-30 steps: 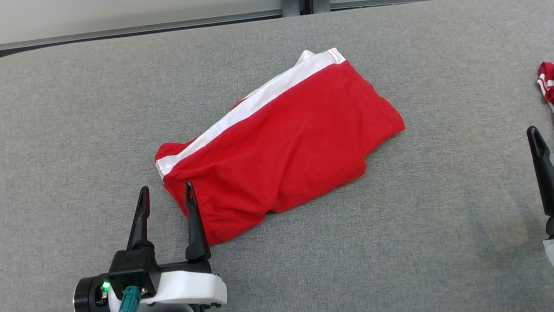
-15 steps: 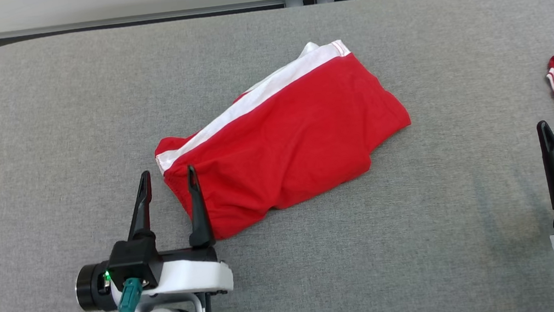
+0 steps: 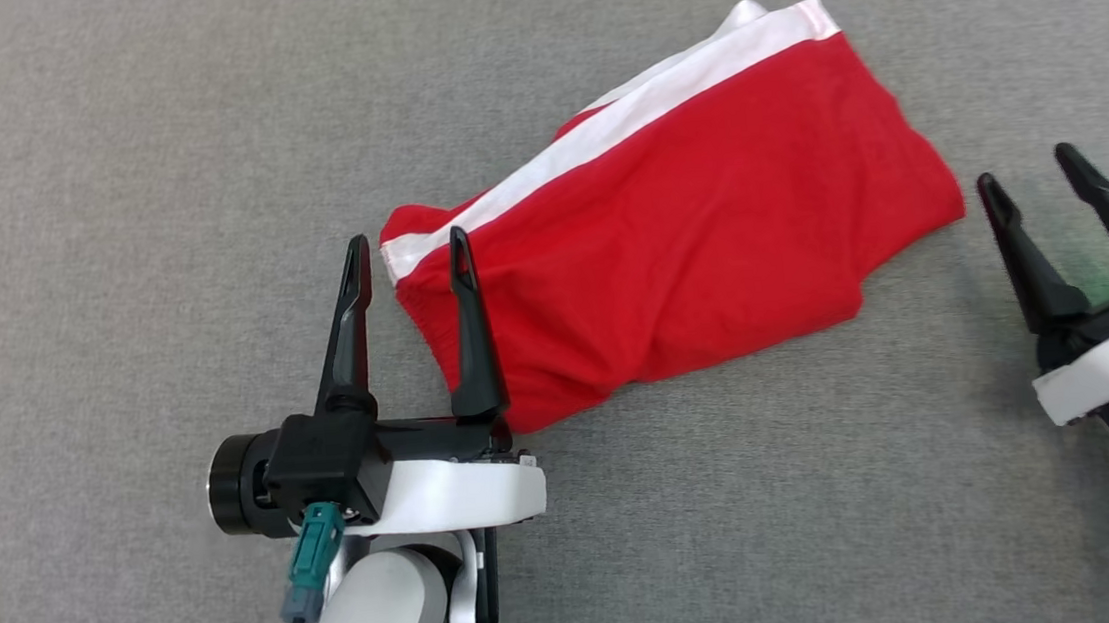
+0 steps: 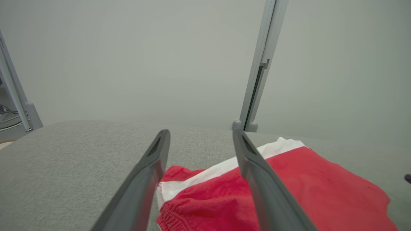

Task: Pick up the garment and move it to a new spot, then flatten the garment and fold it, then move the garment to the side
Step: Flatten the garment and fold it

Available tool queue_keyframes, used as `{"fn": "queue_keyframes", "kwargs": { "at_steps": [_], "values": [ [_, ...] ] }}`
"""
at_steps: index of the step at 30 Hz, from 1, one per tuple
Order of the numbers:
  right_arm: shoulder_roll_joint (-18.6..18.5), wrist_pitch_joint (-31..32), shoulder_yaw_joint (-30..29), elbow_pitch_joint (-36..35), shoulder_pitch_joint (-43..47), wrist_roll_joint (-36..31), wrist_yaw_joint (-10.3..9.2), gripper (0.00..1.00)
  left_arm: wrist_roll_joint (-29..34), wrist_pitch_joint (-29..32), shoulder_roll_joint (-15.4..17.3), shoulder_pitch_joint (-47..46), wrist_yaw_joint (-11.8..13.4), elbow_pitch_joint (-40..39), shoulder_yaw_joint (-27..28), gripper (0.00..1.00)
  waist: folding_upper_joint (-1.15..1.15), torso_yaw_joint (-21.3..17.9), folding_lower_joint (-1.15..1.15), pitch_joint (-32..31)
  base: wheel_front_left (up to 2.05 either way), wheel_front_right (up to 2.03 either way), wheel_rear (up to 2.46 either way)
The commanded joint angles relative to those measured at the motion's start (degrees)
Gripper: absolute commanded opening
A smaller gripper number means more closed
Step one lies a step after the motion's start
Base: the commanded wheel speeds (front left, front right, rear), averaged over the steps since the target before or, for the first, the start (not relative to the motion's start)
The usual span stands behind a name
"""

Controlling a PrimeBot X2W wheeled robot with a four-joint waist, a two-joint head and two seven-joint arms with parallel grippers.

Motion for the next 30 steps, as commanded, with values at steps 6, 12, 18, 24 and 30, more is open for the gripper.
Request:
{"fn": "queue_keyframes", "kwargs": {
  "at_steps": [6, 12, 18, 24, 30],
  "values": [
    [0.32, 2.36, 8.55, 7.90, -7.23, 7.11, -0.03, 1.00, -0.65, -0.25, 0.19, -1.61, 1.75, -1.37, -1.53, 1.00, 0.00, 2.77, 0.00, 2.27, 0.00, 0.00, 0.00],
    [0.93, 6.40, 17.24, 11.30, -10.92, 13.62, 0.12, 1.00, -0.66, -0.25, 0.20, -1.82, 2.48, -1.74, -2.24, 1.00, 0.00, 3.64, 0.00, 2.76, 0.00, 0.00, 0.00],
    [-0.44, 11.05, 26.73, 11.19, -13.50, 16.54, 0.15, 0.76, -0.16, -0.25, 0.19, -1.72, 2.76, -1.86, -2.17, 1.00, 0.00, 3.54, 0.00, 2.71, 0.00, 0.00, 0.00],
    [-1.25, 8.28, 29.61, 12.38, -16.55, 18.50, 0.11, 0.00, 0.26, -0.25, 0.20, -1.84, 2.64, -1.77, -1.82, 1.00, 0.00, 3.12, 0.00, 2.48, 0.00, 0.00, 0.00],
    [-2.09, 1.82, 27.48, 12.43, -13.05, 22.26, 0.05, 0.00, 0.77, -0.25, 0.20, -0.83, 2.30, -2.14, -1.32, 1.00, 0.00, 2.06, 0.00, 1.39, 0.00, 0.00, 0.00]
  ]
}}
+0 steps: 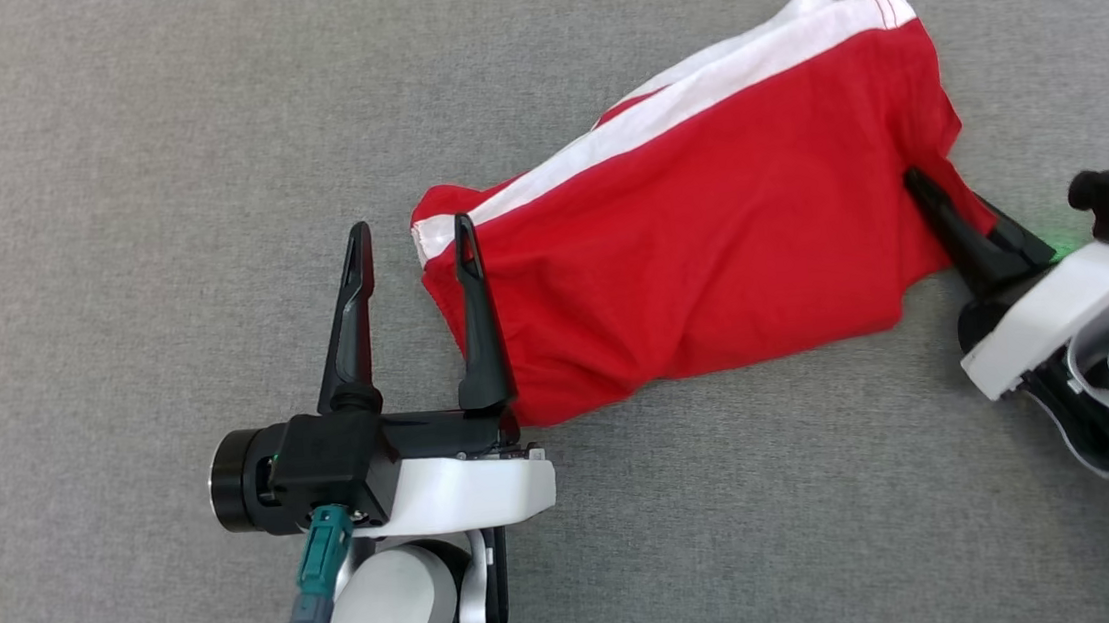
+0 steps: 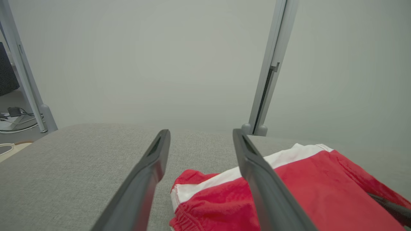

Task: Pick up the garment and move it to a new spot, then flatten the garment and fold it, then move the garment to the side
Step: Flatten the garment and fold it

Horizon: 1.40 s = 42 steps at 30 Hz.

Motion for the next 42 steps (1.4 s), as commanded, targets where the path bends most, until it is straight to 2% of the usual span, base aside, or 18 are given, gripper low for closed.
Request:
{"fn": "queue_keyframes", "kwargs": {
  "at_steps": [1, 5, 12, 16, 21, 27, 35, 41, 42],
  "values": [
    [0.02, -0.41, 0.24, 0.75, 4.53, 1.39, 0.07, 0.00, 0.59, -0.25, 0.20, 0.48, -0.20, -0.21, 0.50, 1.00, 0.00, -0.82, 0.00, -0.54, 0.00, 0.00, 0.00],
    [0.34, -1.41, -1.93, -2.51, 11.54, 2.78, 0.07, 0.00, 1.07, -0.25, 0.23, 1.05, -0.78, 0.22, 1.13, 1.00, 0.00, -2.45, 0.00, -1.76, 0.00, 0.00, 0.00],
    [2.04, -1.47, -11.51, -9.82, 25.41, -0.54, 0.07, 0.00, 1.63, -0.25, 0.22, 3.36, -2.48, 1.47, 3.22, 1.00, 0.00, -5.36, 0.00, -4.42, 0.00, 0.00, 0.00],
    [2.94, -1.50, -15.02, -11.57, 29.65, -1.72, 0.07, 0.00, 1.51, -0.25, 0.22, 4.53, -3.34, 2.00, 4.02, 1.00, 0.00, -6.13, 0.00, -5.52, 0.00, 0.00, 0.00],
    [4.31, -1.63, -20.32, -11.89, 32.81, -3.65, 0.06, 0.00, 1.43, -0.25, 0.22, 5.86, -4.37, 2.58, 4.74, 1.00, 0.00, -6.98, 0.00, -6.62, 0.00, 0.00, 0.00],
    [4.60, -1.71, -23.17, -12.73, 32.00, -5.95, 0.06, 0.00, 1.67, -0.25, 0.22, 6.10, -5.18, 3.08, 4.94, 1.00, 0.00, -6.95, 0.00, -7.12, 0.00, 0.00, 0.00],
    [3.93, 0.20, -19.54, -20.77, 22.79, -12.98, 0.07, 0.00, 1.79, -0.25, 0.21, 5.37, -5.21, 3.16, 4.86, 1.00, 0.00, -6.64, 0.00, -7.15, 0.00, 0.00, 0.00],
    [6.95, 5.88, -10.70, -25.14, 16.01, -17.40, 0.07, 0.00, 1.02, -0.25, 0.21, 4.61, -4.99, 3.13, 3.80, 1.00, 0.00, -4.84, 0.00, -6.79, 0.00, 0.00, 0.00],
    [8.35, 7.27, -7.61, -25.44, 14.65, -18.00, 0.06, 0.00, 0.69, -0.25, 0.21, 4.22, -4.79, 2.93, 3.20, 1.00, 0.00, -3.97, 0.00, -6.48, 0.00, 0.00, 0.00]
  ]
}}
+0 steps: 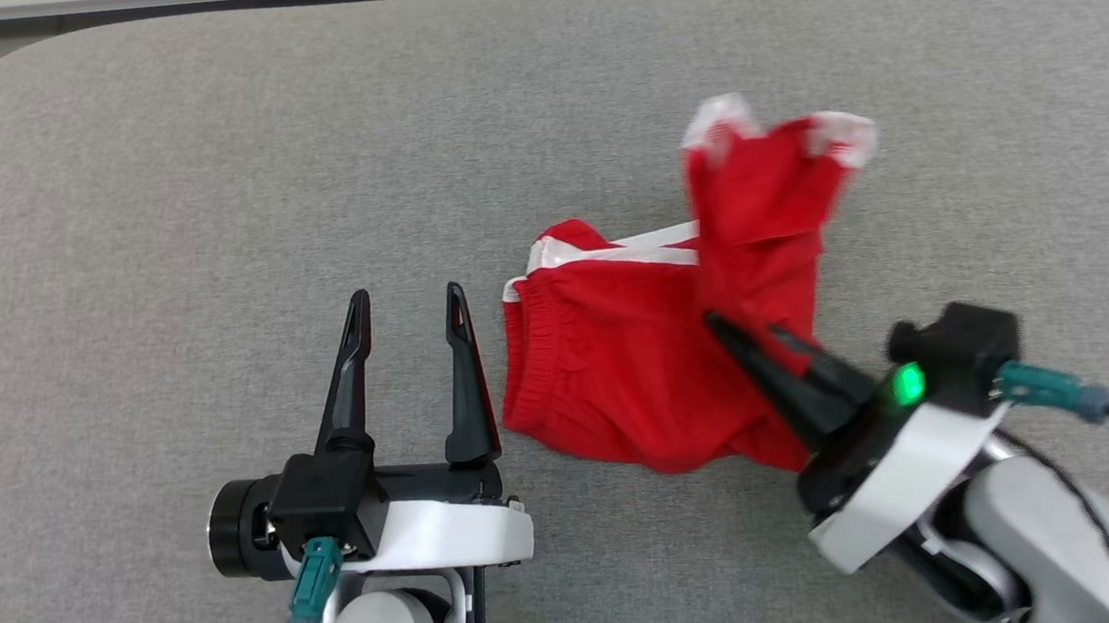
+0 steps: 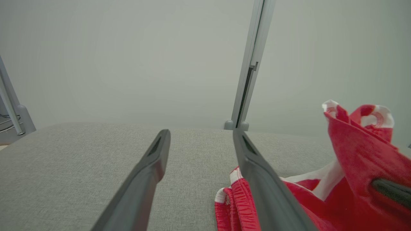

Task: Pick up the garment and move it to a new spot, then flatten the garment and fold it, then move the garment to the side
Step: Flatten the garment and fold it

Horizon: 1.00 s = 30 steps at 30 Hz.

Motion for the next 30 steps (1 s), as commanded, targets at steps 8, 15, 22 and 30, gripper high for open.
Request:
{"fn": "queue_keyframes", "kwargs": {
  "at_steps": [8, 15, 22, 30],
  "values": [
    [5.09, 1.56, 9.34, 4.86, -3.52, -0.52, 0.00, 0.00, -1.11, -0.26, 0.22, -1.90, 1.48, -0.83, -2.24, 1.00, 0.00, 3.11, 0.00, 1.72, 0.00, 0.00, 0.00],
    [5.34, -2.51, 12.35, 5.56, -5.53, -1.37, 0.00, 1.00, -1.13, -0.26, 0.22, -1.93, 2.26, -0.94, -2.77, 1.00, 0.00, 3.14, 0.00, 2.31, 0.00, 0.00, 0.00],
    [2.10, -7.93, 8.85, -0.95, -6.55, -0.70, 0.00, 1.00, 0.15, -0.26, 0.22, -2.31, 2.32, -0.37, -1.93, 1.00, 0.00, 1.73, 0.00, 2.32, 0.00, 0.00, 0.00],
    [-3.15, -8.52, -9.60, -4.70, 0.50, 0.03, -0.01, 1.00, 1.73, -0.26, 0.22, -2.03, 1.95, 0.08, -0.68, 1.00, 0.00, -0.68, 0.00, 1.60, 0.00, 0.00, 0.00]
  ]
}}
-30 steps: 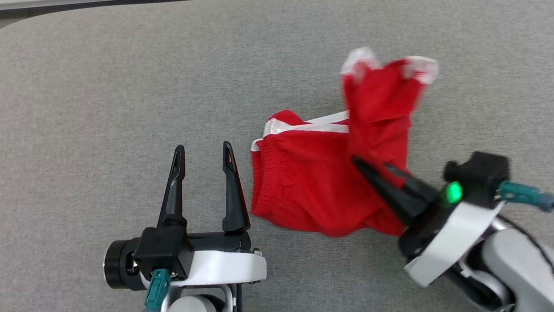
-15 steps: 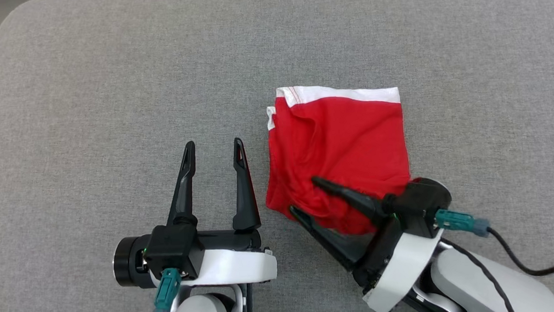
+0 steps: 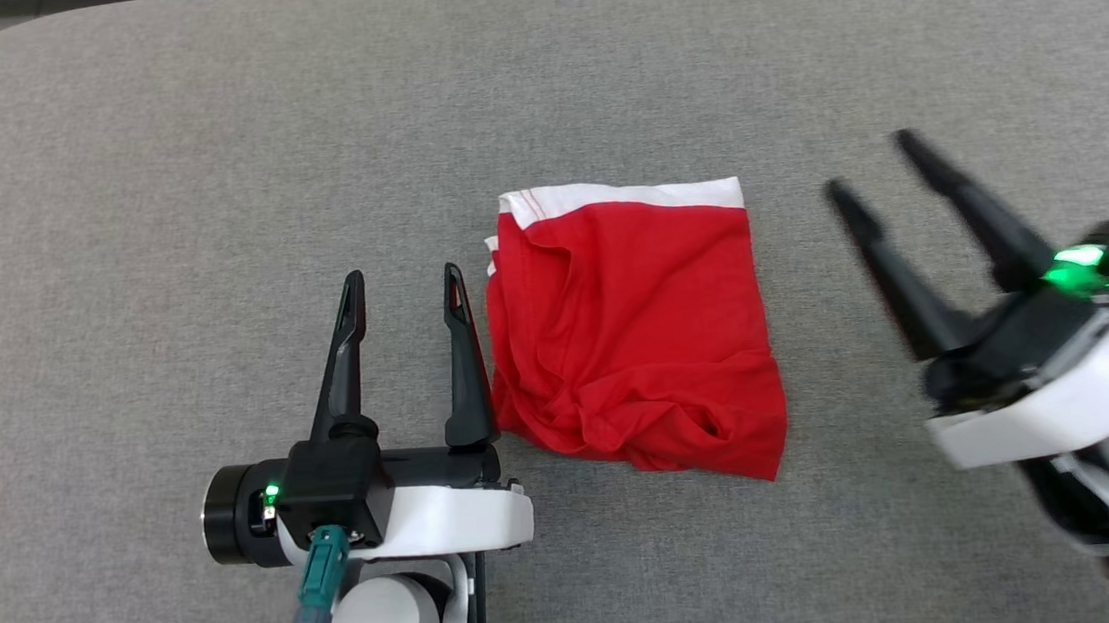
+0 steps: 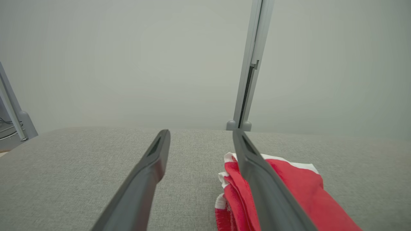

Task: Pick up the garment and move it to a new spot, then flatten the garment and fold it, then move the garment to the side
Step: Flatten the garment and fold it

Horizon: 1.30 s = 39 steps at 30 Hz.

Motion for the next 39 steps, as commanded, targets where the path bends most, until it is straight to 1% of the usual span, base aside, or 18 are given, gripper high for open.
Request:
{"fn": "queue_keyframes", "kwargs": {
  "at_steps": [1, 5, 8, 11, 14, 17, 22, 31, 36, 37, 38, 39],
  "values": [
    [-0.86, -0.35, -2.53, -0.01, 1.92, -0.31, 0.00, 1.00, 0.51, -0.26, 0.22, -0.17, -0.20, 0.10, 0.46, 1.00, 0.00, -0.57, 0.00, -0.21, 0.00, 0.00, 0.00],
    [-1.95, -0.32, -11.79, 0.20, 7.25, -1.15, -0.01, 1.00, 1.06, -0.26, 0.22, 0.31, -0.75, 0.54, 1.44, 1.00, 0.00, -1.75, 0.00, -0.60, 0.00, 0.00, 0.00],
    [-2.06, -0.32, -18.17, 0.54, 11.46, -1.96, 0.00, 1.00, 1.63, -0.26, 0.22, 0.84, -1.23, 0.93, 2.26, 1.00, 0.00, -2.53, 0.00, -1.06, 0.00, 0.00, 0.00],
    [-1.81, -0.32, -23.16, 0.81, 15.56, -3.01, 0.00, 1.00, 2.16, -0.26, 0.22, 1.18, -1.70, 1.36, 2.91, 1.00, 0.00, -3.24, 0.00, -1.62, 0.00, 0.00, 0.00],
    [-1.31, -0.33, -26.26, 0.92, 18.71, -3.98, 0.00, 1.00, 2.45, -0.26, 0.22, 2.04, -2.26, 1.96, 3.46, 1.00, 0.00, -3.79, 0.00, -2.19, 0.00, 0.00, 0.00],
    [-0.72, -0.32, -27.97, 0.83, 20.83, -4.79, 0.00, 1.00, 2.82, -0.26, 0.22, 2.30, -2.59, 2.43, 3.93, 1.00, 0.00, -4.07, 0.00, -2.59, 0.00, 0.00, 0.00],
    [-0.20, -0.32, -28.69, 0.56, 22.39, -5.15, 0.00, 1.00, 3.33, -0.26, 0.22, 2.92, -2.91, 2.76, 4.59, 1.00, 0.00, -4.24, 0.00, -2.88, 0.00, 0.00, 0.00],
    [0.20, -0.34, -29.29, 0.95, 22.68, -5.75, 0.00, 1.00, 3.22, -0.26, 0.22, 3.08, -3.04, 2.85, 4.82, 1.00, 0.00, -4.33, 0.00, -3.00, 0.00, 0.00, 0.00],
    [0.76, -0.34, -29.60, 1.68, 21.41, -6.82, 0.00, 1.00, 2.95, -0.26, 0.22, 2.44, -2.78, 2.44, 4.54, 1.00, 0.00, -4.21, 0.00, -2.70, 0.00, 0.00, 0.00],
    [1.04, -0.34, -29.54, 1.87, 20.91, -7.06, 0.00, 0.80, 2.91, -0.26, 0.22, 2.21, -2.70, 2.35, 4.44, 1.00, 0.00, -4.14, 0.00, -2.54, 0.00, 0.00, 0.00],
    [1.46, -0.33, -29.47, 2.01, 20.31, -7.43, 0.00, 0.42, 2.87, -0.26, 0.22, 1.96, -2.60, 2.28, 4.33, 1.00, 0.00, -4.04, 0.00, -2.37, 0.00, 0.00, 0.00],
    [1.92, -0.34, -28.80, 2.11, 19.89, -7.52, 0.00, 0.17, 2.81, -0.26, 0.22, 1.71, -2.52, 2.18, 4.18, 1.00, 0.00, -3.87, 0.00, -2.16, 0.00, 0.00, 0.00]
  ]
}}
